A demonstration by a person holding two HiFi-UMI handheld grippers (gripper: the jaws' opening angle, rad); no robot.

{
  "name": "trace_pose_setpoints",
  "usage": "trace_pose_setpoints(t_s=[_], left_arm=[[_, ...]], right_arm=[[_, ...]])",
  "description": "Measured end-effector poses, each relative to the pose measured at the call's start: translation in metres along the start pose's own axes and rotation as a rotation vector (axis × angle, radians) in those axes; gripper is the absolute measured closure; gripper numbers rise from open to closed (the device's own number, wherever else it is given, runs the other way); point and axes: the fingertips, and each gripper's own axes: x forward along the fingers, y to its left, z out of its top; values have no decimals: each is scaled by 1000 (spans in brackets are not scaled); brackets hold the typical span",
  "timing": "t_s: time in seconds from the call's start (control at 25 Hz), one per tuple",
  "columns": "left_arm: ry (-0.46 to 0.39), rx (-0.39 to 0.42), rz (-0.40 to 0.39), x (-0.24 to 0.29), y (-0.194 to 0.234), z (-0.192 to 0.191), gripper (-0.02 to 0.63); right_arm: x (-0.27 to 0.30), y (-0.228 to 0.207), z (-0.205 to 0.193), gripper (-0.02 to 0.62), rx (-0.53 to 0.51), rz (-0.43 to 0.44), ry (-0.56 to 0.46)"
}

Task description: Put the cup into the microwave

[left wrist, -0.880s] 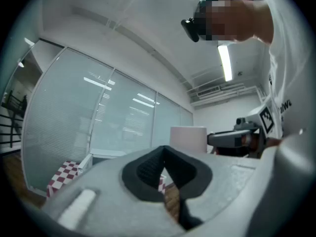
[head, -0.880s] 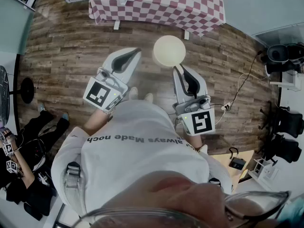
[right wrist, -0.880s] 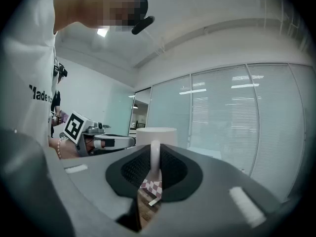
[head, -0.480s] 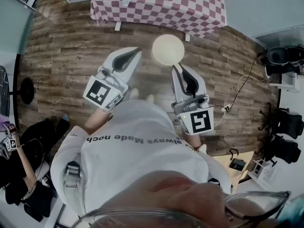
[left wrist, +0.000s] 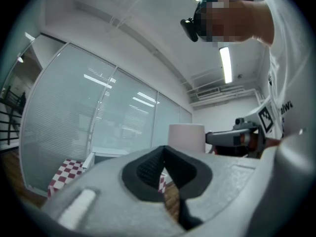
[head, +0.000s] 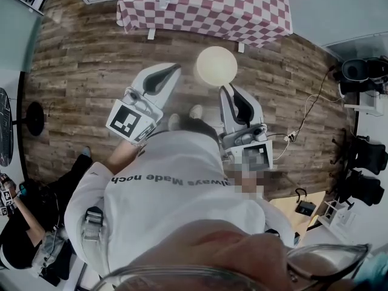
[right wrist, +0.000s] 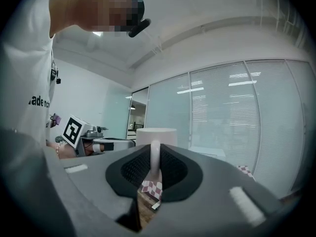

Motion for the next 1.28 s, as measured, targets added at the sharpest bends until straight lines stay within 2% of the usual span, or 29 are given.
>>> trace_pose_setpoints(t_s=[0.28, 0.52, 0.96, 1.28], left_arm=[[2, -14, 8, 9, 16, -9, 601], [-4, -4, -2, 39, 28, -6, 601], [10, 15, -23, 153, 65, -9, 601], [7, 32, -4, 239, 86, -5, 601]], right_arm=[[17, -12, -9, 554, 0, -3, 0], [35, -42, -12, 554, 0, -4, -20], [76, -150, -13, 555, -1, -11, -41], [103, -237, -8, 555, -15, 14, -65]])
